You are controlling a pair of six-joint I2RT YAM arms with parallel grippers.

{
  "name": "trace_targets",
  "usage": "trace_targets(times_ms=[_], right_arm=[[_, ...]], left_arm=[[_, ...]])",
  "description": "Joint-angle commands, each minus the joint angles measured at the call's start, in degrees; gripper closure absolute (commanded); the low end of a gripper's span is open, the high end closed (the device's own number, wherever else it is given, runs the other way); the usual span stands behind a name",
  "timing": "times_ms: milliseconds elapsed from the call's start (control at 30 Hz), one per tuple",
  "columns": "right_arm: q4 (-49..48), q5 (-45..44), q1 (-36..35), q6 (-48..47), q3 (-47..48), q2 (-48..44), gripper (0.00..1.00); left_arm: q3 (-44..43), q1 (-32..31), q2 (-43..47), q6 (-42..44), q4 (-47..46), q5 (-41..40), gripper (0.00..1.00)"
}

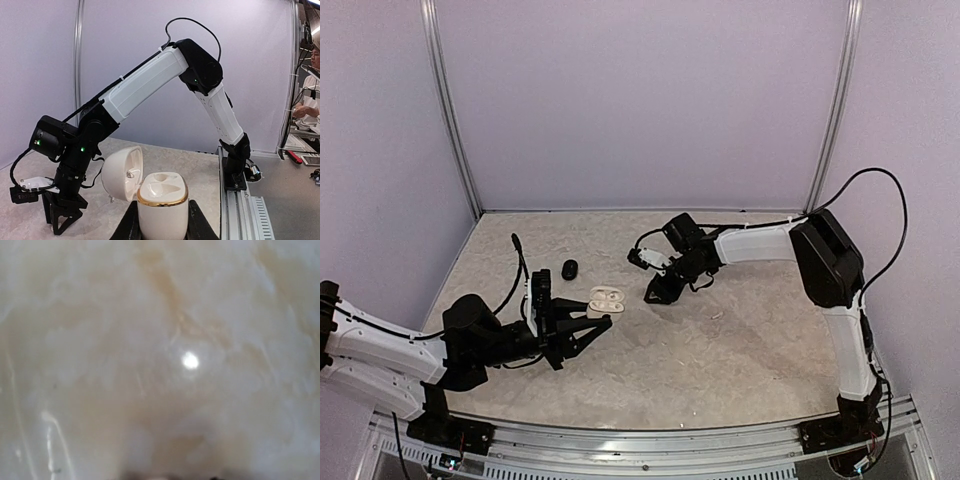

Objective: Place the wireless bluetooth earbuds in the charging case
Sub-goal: Move the left earbud to the center of the board.

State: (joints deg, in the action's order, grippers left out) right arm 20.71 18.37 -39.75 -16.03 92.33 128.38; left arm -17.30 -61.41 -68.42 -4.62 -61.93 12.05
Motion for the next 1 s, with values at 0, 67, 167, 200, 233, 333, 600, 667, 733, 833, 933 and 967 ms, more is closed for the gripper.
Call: trace_targets(times_ms=[0, 67, 167, 200, 233, 333, 600, 667, 733, 833, 933, 967], right_arm=[[3.9, 0.47, -0.86, -0.68, 2.93, 2.83, 0.6], [4.54, -0.04, -1.05, -0.55, 3.13, 3.1, 0.63], [4.95, -0.64, -1.21, 0.01, 2.31, 2.75, 0.68], [4.95, -0.77, -1.35, 0.48, 1.66, 2.4, 0.69], [4.86, -0.79, -1.45, 1.01, 0.89, 1.95, 0.7], [3.83, -1.2, -2.04, 3.39, -3.1, -0.18, 0.72], [1.65, -4.05, -4.37, 11.71, -17.24, -9.0, 0.82], [1.05, -4.59, -5.03, 13.32, -21.09, -11.61, 0.85], [0.9, -5.04, -5.92, 14.49, -24.75, -14.17, 0.87], [1.82, -6.01, -7.39, 15.82, -29.48, -18.18, 0.89], [4.28, -7.16, -8.89, 19.43, -33.4, -21.74, 0.89], [5.47, -7.58, -9.49, 20.24, -34.34, -22.82, 0.89]], left_arm=[[-0.85, 0.52, 0.61, 0.86, 0.03, 0.17, 0.97], [-0.76, 0.5, 1.06, 1.08, 0.42, -0.02, 0.96], [-0.65, 0.51, 1.35, 1.2, 0.67, -0.35, 0.96], [-0.7, 0.54, 1.3, 1.27, 0.67, -0.42, 0.96], [-0.72, 0.56, 1.28, 1.36, 0.72, -0.49, 0.96], [-0.64, 0.53, 1.19, 1.3, 0.76, -0.65, 0.96], [0.05, 0.81, 1.65, 1.3, 0.83, -0.87, 0.97], [0.19, 0.76, 1.71, 1.24, 0.85, -0.79, 0.96], [0.4, 0.89, 1.76, 1.16, 0.77, -0.65, 0.96], [0.53, 0.85, 1.8, 1.22, 0.88, -0.57, 0.96], [0.59, 0.95, 1.91, 1.25, 1.1, -0.47, 0.96], [0.6, 0.95, 2.05, 1.2, 1.15, -0.52, 0.96]])
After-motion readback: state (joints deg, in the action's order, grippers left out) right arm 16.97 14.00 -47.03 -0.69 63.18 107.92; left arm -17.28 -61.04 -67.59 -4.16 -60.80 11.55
